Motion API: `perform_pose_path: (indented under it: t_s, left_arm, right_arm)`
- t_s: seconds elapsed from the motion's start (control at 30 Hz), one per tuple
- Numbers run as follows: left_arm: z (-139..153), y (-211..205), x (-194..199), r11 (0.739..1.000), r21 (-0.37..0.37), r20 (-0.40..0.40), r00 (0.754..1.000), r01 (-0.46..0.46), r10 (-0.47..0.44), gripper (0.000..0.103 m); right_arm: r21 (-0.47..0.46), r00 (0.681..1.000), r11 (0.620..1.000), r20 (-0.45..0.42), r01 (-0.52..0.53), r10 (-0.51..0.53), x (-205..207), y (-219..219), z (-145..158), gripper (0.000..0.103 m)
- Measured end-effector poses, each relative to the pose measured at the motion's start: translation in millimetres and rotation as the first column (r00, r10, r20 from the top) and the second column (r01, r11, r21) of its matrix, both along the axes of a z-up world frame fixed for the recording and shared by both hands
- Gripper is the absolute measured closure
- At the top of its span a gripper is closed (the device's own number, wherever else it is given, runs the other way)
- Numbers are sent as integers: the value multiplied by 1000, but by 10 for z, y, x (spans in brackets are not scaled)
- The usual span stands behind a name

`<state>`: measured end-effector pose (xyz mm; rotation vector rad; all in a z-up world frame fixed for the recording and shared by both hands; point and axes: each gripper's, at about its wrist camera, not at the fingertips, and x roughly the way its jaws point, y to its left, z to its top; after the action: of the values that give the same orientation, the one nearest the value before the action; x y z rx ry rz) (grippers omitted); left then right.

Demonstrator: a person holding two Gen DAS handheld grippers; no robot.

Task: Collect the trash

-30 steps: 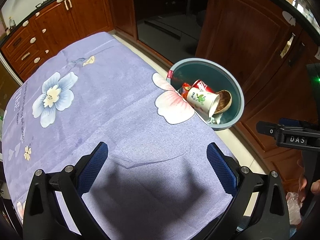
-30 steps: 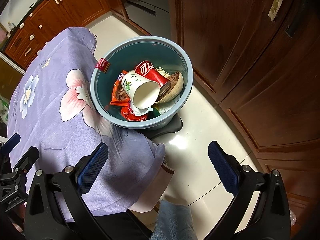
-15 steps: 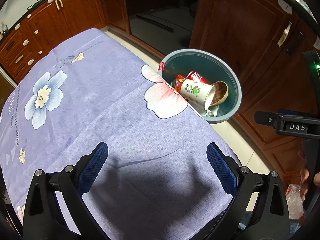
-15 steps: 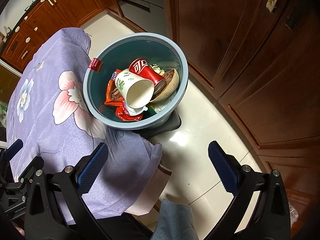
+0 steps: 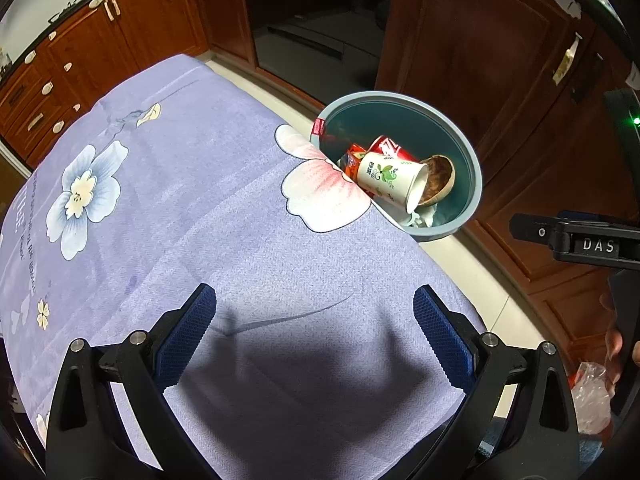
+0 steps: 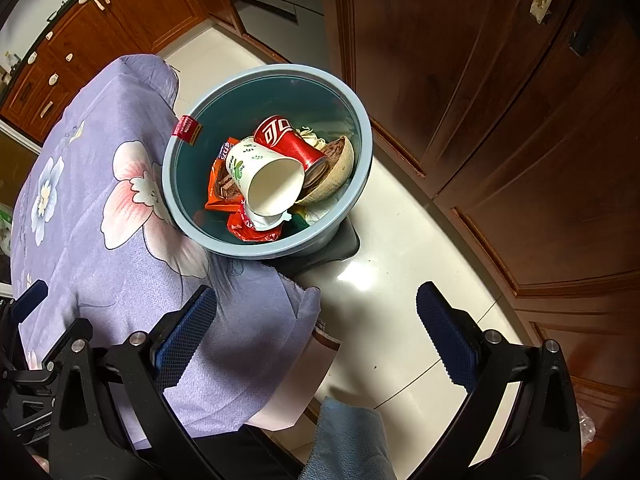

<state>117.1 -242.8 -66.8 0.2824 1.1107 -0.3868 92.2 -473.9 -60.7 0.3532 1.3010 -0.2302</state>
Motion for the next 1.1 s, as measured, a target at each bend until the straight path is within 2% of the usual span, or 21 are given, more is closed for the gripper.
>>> perform_pose_path:
  t_s: [0.8,1.1]
  left_arm:
    - [-1,-64,3,1000,27,5,1000,14,-14,4]
    - [57,-56,9,999,31,14,1000,16,-17,4]
  right_arm:
    - [-21,1000,1000,2,-1,1,3,-42,68,7]
    - [-69,1000,998,12,-5,6,6,-43,163,7]
